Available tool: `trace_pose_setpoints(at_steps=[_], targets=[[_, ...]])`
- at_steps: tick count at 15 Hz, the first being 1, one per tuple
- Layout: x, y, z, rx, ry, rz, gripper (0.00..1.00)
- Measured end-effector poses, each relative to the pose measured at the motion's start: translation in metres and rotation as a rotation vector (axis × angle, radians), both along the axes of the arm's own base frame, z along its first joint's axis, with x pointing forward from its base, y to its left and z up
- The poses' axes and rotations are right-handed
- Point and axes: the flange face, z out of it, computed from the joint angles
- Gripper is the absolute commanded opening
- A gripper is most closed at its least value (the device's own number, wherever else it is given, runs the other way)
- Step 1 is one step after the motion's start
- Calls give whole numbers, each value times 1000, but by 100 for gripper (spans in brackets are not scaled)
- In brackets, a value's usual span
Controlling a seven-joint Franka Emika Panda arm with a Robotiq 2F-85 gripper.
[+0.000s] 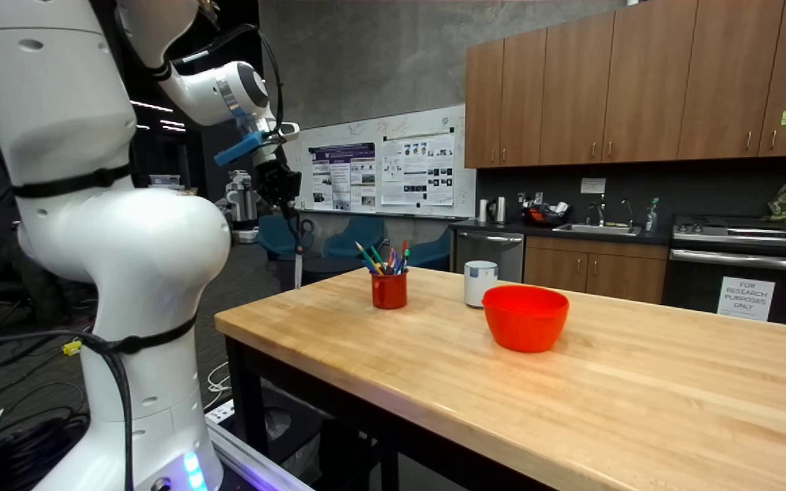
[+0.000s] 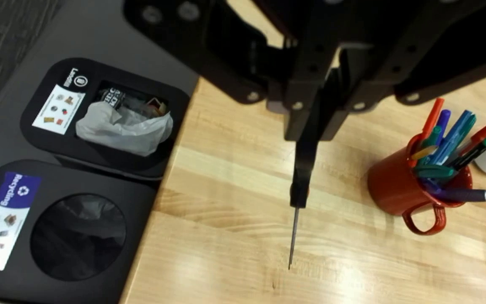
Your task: Remove the scissors from the red cup
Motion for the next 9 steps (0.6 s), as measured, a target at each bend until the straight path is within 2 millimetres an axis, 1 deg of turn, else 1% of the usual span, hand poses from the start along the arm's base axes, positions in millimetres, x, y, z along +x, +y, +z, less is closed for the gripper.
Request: trace_pose_setpoints(at_steps=[6, 9], targets=[[20, -6, -45, -15, 127, 3, 3], [35, -6, -63, -17, 179, -9, 3]])
